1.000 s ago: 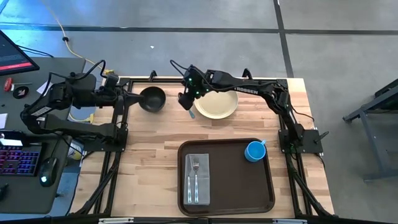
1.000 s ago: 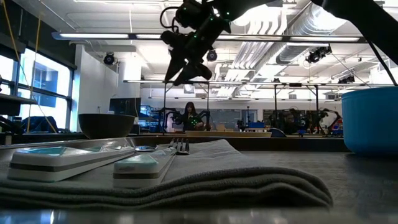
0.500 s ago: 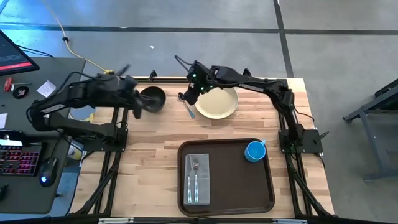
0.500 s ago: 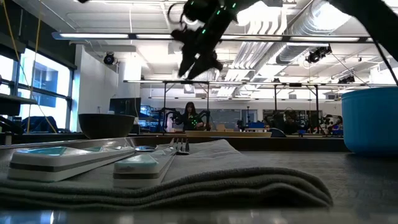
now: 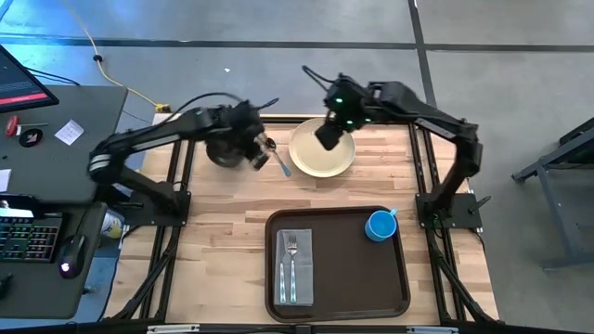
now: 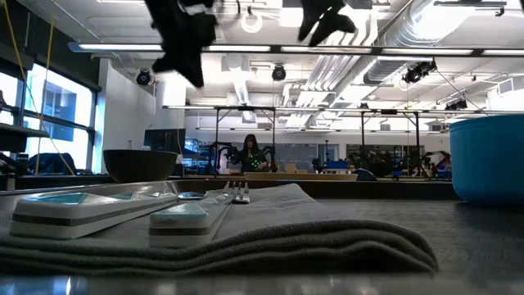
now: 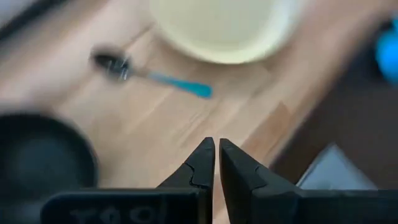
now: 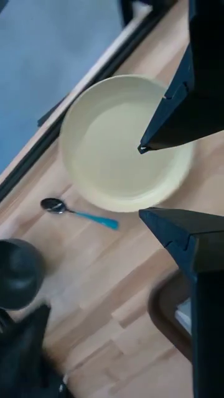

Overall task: Set up tray
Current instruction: Put the blue spoon on the gray table napkin to the right side of the white fork

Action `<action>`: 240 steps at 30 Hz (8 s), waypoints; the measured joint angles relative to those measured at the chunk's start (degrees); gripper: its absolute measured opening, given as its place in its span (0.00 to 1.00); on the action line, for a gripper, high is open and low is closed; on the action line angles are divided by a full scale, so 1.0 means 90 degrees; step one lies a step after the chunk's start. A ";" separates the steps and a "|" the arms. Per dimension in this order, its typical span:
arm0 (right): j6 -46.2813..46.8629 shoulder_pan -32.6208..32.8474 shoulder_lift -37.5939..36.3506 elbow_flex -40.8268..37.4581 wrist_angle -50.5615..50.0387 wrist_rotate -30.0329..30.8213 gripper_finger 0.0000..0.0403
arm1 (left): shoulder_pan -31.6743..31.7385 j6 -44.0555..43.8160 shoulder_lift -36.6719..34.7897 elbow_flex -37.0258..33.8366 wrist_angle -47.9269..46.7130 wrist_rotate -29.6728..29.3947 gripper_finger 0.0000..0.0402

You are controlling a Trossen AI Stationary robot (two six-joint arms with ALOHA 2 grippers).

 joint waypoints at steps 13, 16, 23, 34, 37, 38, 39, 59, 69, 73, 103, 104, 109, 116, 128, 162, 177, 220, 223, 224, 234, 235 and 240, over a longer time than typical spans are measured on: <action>0.0721 0.0591 -0.0955 0.0000 -0.0877 0.1314 0.39 | 0.0527 -0.4360 0.2458 0.0930 0.0207 0.0267 0.15; 0.0711 0.0654 -0.0955 -0.0002 -0.1033 0.1420 0.39 | 0.0534 -0.4805 0.2670 0.0937 0.0106 0.0165 0.15; 0.0699 0.0692 -0.0950 -0.0164 -0.1066 0.1919 0.39 | 0.0531 -0.5295 0.2916 0.0935 0.0824 0.0012 0.15; 0.0263 0.0692 -0.0950 -0.0185 -0.1090 0.1504 0.39 | 0.0548 -0.5929 0.2997 0.0935 0.0983 -0.0130 0.15; -0.0096 0.0729 -0.0950 -0.0185 -0.1069 0.1232 0.39 | 0.0648 -0.5951 0.2997 0.0935 0.0715 -0.0203 0.15; -0.0224 0.0761 -0.0950 -0.0185 -0.1053 0.1156 0.39 | 0.0682 -0.5948 0.2997 0.0935 0.0659 -0.0275 0.15; -0.0329 0.0795 -0.0950 -0.0185 -0.1049 0.1034 0.39 | 0.0701 -0.5963 0.3007 0.0935 0.0622 -0.0341 0.15; -0.1556 0.1605 -0.1359 -0.0185 -0.1020 0.0774 0.39 | 0.0697 -0.7629 0.3826 0.0932 0.0824 -0.0105 0.59; -0.1772 0.1312 -0.1453 -0.0185 -0.0986 0.0747 0.39 | 0.0699 -0.7763 0.4175 0.0930 0.0936 -0.0150 0.43; -0.1877 0.1261 -0.1453 -0.0185 -0.1000 0.0733 0.39 | 0.0721 -0.7780 0.4175 0.0930 0.0947 -0.0353 0.34; -0.1807 0.1260 -0.1450 -0.0185 -0.0897 0.0899 0.39 | 0.0978 -0.7095 0.4167 0.0930 0.0979 -0.0137 0.11; -0.1807 0.1260 -0.1450 -0.0185 -0.0894 0.0901 0.39 | 0.0963 -0.7062 0.4165 0.0930 0.0981 -0.0120 0.10; -0.1807 0.1261 -0.1450 -0.0185 -0.0806 0.0901 0.38 | 0.0888 -0.6925 0.4160 0.0930 0.0911 -0.0046 0.10; -0.1808 0.1260 -0.1450 -0.0185 -0.0802 0.0879 0.33 | 0.0762 -0.6828 0.4150 0.0930 0.0560 0.0080 0.11; -0.1875 0.1258 -0.1450 -0.0185 -0.0825 0.0687 0.29 | 0.0404 -0.6847 0.4107 0.0930 0.0463 0.0538 0.11; -0.1877 0.1270 -0.3134 -0.0182 -0.1598 0.1382 0.29 | -0.2216 -0.8185 0.3221 0.1763 0.0316 0.0091 0.10; -0.1017 0.1270 -0.3489 -0.0182 -0.1874 0.1613 0.29 | -0.3875 -0.9171 0.3330 0.1901 0.0463 -0.0324 0.09; -0.0030 0.1273 -0.3279 -0.0185 -0.1931 0.0204 0.29 | -0.4892 -0.9569 0.4604 0.1892 0.1787 -0.0288 0.11; -0.0046 0.1273 -0.3279 -0.0185 -0.1931 0.0207 0.29 | -0.4892 -0.9569 0.4604 0.1892 0.1774 -0.0288 0.11; -0.0078 0.1273 -0.3279 -0.0185 -0.1930 0.0213 0.29 | -0.4892 -0.9569 0.4604 0.1892 0.1749 -0.0288 0.11; -0.0209 0.1272 -0.3279 -0.0185 -0.1931 0.0233 0.29 | -0.4932 -0.9575 0.4694 0.1892 0.1934 -0.0075 0.11; -0.0209 0.1273 -0.3279 -0.0185 -0.1931 0.0233 0.29 | -0.4935 -0.9591 0.4692 0.1893 0.1995 -0.0071 0.11; -0.0237 0.1273 -0.3279 -0.0185 -0.1931 0.0233 0.29 | -0.4939 -0.9635 0.4692 0.1896 0.2015 -0.0058 0.11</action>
